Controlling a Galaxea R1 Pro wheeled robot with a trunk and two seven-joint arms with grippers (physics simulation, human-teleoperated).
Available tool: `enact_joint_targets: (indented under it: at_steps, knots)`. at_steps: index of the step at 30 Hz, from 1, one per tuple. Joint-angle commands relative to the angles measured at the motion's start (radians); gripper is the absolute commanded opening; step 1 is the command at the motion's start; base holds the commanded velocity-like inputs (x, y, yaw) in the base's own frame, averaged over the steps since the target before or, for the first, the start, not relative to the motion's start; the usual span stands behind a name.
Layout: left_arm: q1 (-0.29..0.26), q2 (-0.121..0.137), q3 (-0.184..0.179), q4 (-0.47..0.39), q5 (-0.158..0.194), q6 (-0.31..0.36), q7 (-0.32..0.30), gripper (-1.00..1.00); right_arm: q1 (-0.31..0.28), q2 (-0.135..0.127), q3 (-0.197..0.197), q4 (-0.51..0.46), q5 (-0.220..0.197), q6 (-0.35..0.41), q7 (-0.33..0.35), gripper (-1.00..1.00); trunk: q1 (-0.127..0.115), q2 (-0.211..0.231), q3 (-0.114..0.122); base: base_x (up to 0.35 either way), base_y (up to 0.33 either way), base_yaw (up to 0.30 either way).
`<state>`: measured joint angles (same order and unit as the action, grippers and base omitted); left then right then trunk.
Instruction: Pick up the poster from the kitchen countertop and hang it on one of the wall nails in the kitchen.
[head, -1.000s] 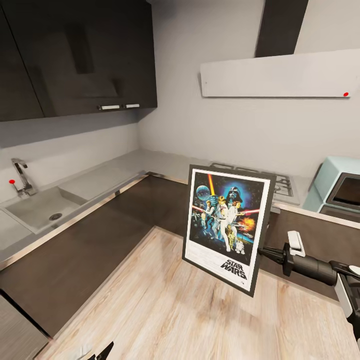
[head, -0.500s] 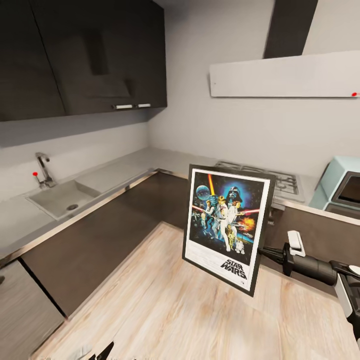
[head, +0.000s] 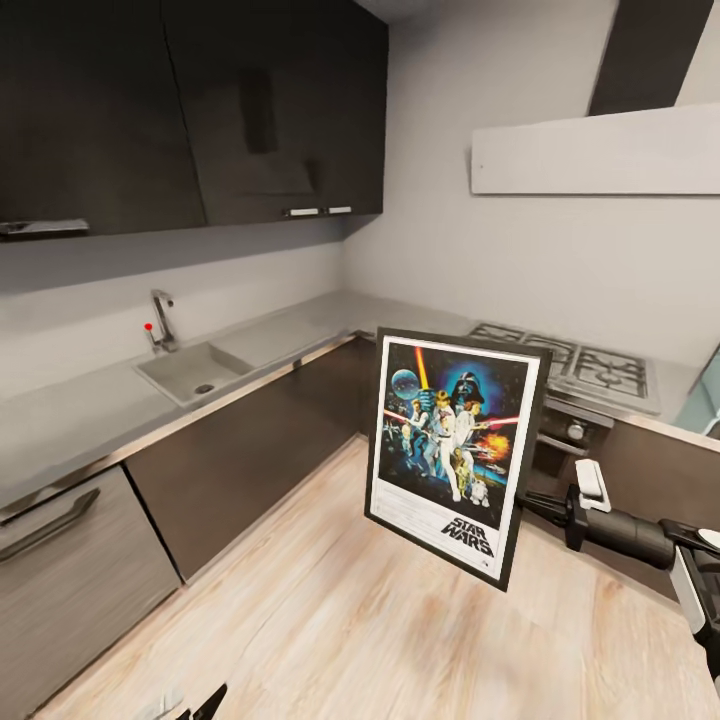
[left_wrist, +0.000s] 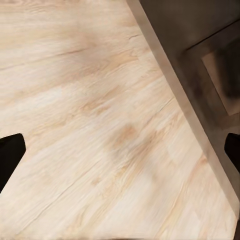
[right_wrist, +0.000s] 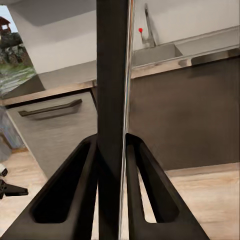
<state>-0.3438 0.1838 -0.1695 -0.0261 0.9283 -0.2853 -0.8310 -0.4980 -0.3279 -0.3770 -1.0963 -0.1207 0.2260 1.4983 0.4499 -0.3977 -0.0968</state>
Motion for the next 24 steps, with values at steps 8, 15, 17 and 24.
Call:
enact_joint_targets:
  at_steps: [8,15,17,24]
  knots:
    - [-0.002,0.0,-0.008,0.001,0.006,-0.006,-0.002,1.0,-0.001,0.0,0.0,-0.001,-0.002,0.013,0.006,-1.0,0.0,-0.002,-0.002,-0.262,-0.099,0.289]
    - [-0.001,0.0,-0.008,0.002,0.006,-0.006,-0.002,1.0,-0.001,0.0,0.001,-0.001,-0.002,0.013,0.005,-1.0,0.0,-0.002,-0.002,-0.056,0.001,0.289]
    - [-0.001,0.0,-0.008,0.002,0.006,-0.006,-0.002,1.0,-0.001,0.0,0.001,-0.001,-0.002,0.013,0.005,-1.0,0.0,-0.002,-0.002,-0.137,0.138,0.276]
    - [-0.002,0.0,-0.008,0.002,0.006,-0.006,-0.002,1.0,-0.001,0.0,0.0,0.0,-0.002,0.013,0.005,-1.0,0.0,-0.002,-0.002,-0.21,0.205,0.107]
